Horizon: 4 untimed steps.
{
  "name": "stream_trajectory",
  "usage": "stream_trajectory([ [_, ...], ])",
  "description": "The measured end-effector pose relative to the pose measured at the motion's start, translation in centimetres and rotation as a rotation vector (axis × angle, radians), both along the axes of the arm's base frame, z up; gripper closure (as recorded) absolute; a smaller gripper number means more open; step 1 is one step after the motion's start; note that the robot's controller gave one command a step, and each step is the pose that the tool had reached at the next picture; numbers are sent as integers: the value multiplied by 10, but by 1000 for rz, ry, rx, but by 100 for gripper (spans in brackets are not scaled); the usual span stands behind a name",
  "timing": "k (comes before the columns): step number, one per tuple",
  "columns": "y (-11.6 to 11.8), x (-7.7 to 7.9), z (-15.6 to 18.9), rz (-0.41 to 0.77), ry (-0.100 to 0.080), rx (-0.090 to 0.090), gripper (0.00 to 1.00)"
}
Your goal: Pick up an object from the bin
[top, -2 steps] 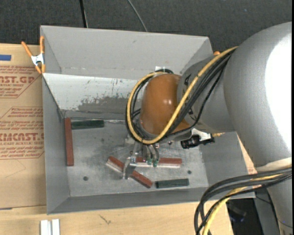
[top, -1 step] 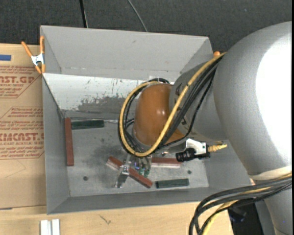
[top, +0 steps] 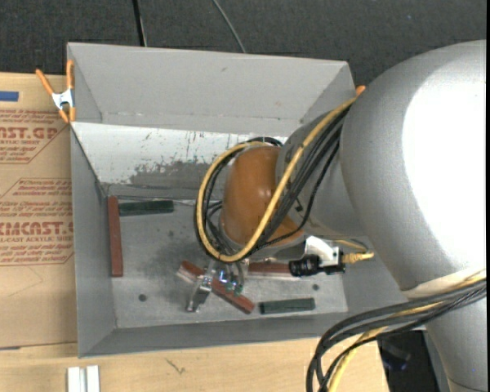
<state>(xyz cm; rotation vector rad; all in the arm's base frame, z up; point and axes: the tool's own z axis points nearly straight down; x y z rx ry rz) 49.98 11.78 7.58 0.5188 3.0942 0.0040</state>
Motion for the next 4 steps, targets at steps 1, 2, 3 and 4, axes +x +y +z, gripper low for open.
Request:
stream_trajectory([
  [1, 12, -15, -1, 24, -2, 2, 100],
  [2, 12, -15, -1, 24, -2, 2, 100],
  [3, 12, -17, 6, 25, 4, 0, 100],
  [4, 12, -17, 18, 24, 5, -1, 100],
])
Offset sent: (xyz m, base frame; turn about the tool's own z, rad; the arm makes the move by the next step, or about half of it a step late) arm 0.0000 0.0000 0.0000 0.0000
